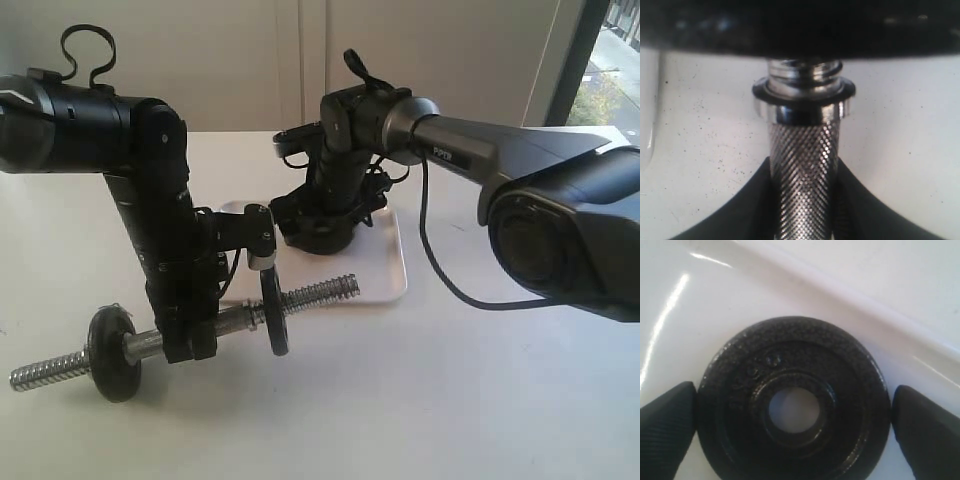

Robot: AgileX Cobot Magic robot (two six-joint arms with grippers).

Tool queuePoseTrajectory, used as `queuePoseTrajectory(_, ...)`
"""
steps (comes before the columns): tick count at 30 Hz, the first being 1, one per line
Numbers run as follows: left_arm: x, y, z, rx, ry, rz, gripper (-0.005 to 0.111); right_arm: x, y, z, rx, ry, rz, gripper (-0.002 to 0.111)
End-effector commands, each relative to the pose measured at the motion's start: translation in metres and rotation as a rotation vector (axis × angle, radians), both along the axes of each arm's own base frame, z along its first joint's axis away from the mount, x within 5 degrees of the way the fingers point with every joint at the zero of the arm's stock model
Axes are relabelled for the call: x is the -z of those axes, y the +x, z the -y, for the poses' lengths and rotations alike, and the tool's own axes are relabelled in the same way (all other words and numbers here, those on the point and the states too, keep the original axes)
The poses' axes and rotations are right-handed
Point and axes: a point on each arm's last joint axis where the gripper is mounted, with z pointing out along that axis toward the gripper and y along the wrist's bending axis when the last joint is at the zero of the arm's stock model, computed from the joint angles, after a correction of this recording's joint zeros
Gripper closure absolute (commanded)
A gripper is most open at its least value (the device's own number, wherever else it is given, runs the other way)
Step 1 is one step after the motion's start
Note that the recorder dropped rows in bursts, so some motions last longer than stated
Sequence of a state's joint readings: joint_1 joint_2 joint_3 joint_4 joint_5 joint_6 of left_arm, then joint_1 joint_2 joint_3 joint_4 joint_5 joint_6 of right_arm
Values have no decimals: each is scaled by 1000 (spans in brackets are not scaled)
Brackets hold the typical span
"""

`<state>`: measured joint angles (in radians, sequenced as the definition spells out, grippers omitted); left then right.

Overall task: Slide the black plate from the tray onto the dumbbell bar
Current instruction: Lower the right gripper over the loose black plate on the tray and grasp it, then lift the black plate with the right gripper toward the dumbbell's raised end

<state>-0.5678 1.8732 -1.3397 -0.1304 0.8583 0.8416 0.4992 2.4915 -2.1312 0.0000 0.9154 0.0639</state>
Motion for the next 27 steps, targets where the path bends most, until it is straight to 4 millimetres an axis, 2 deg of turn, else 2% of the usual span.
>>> queuePoseTrajectory(1, -26, -7, 1, -10, -62, 12, 107, 23, -8, 4, 25, -51, -122, 45)
queuePoseTrajectory(5, -26, -7, 1, -10, -62, 12, 107, 24, -10, 7, 28, -71, -148, 86)
queuePoseTrajectory(8, -26, -7, 1, -9, -62, 10, 107, 15, -8, 9, 22, -91, -126, 107)
queuePoseTrajectory(14, -26, -7, 1, -9, -62, 10, 107, -30, -3, 12, 32, -43, -33, 108)
queuePoseTrajectory(19, -26, -7, 1, -9, -62, 10, 107, -64, -3, 23, 51, -20, 18, 108)
queuePoseTrajectory(27, -26, -7, 1, -9, -62, 10, 107, -103, -3, 45, 92, 0, 56, 108)
